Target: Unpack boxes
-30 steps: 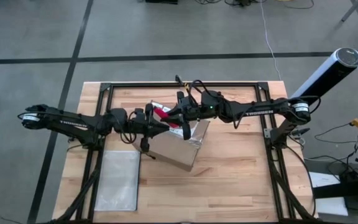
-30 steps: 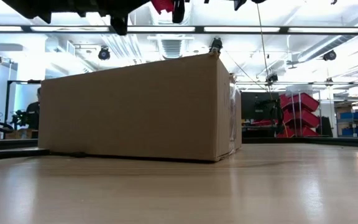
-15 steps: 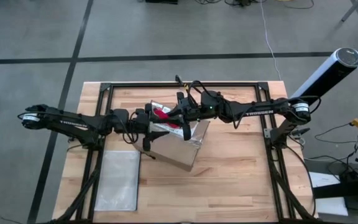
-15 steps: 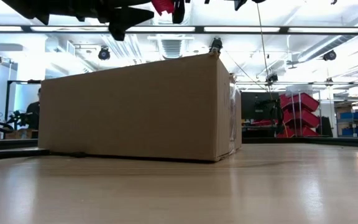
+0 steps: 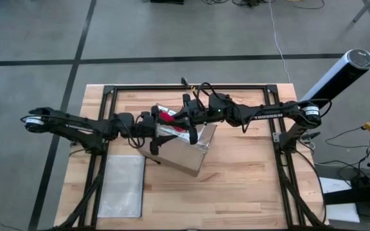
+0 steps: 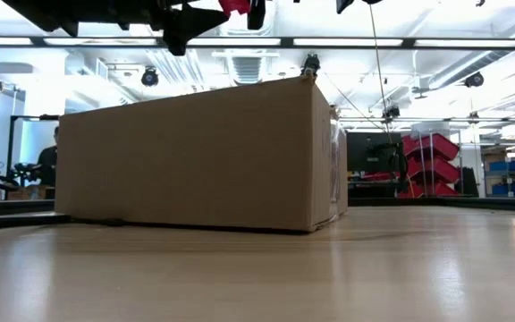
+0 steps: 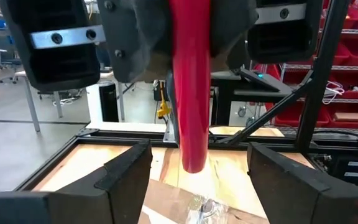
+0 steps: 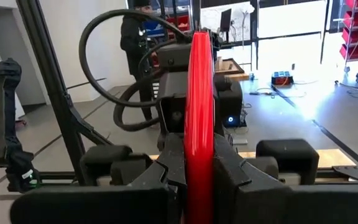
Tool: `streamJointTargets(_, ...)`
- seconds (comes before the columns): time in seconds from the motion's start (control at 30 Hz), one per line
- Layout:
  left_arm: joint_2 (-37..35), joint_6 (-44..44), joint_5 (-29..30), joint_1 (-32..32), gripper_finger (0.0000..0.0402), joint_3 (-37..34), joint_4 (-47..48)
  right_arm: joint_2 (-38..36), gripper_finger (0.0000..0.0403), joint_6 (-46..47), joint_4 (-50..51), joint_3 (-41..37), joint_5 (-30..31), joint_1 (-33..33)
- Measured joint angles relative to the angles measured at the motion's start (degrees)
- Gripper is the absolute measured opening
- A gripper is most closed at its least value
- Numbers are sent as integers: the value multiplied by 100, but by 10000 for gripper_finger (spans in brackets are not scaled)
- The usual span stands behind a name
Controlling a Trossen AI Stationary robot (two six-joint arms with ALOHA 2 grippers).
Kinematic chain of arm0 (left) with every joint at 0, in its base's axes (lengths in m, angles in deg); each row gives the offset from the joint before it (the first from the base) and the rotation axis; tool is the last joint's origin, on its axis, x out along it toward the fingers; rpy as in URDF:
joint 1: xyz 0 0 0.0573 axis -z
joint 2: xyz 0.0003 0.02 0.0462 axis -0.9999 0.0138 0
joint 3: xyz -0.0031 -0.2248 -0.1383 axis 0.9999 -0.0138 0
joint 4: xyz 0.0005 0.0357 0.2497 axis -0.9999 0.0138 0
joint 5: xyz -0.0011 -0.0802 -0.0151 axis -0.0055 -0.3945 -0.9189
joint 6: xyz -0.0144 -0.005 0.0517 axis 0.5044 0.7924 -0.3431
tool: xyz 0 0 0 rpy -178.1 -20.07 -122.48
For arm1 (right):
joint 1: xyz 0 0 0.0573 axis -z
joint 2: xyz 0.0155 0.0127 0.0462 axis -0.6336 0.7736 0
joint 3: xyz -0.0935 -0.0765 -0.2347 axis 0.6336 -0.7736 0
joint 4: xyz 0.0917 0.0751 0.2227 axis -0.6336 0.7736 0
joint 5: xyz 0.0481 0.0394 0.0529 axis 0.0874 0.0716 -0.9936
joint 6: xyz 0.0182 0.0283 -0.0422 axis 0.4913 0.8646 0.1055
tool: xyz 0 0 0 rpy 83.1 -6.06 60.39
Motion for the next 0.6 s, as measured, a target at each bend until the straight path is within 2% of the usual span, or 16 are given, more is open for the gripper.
streamJointTargets(0.27, 351, -19, 4, -1, 221, 0, -676, 1, 23, 15, -96, 2, -1, -1)
streamJointTargets(0.43, 560, -27, 0, -1, 208, 152, -728, 1, 23, 44, -89, 2, -1, -10)
streamJointTargets(0.6, 719, -19, 0, -1, 177, 361, -720, 8, 23, 50, -53, 2, -1, -12)
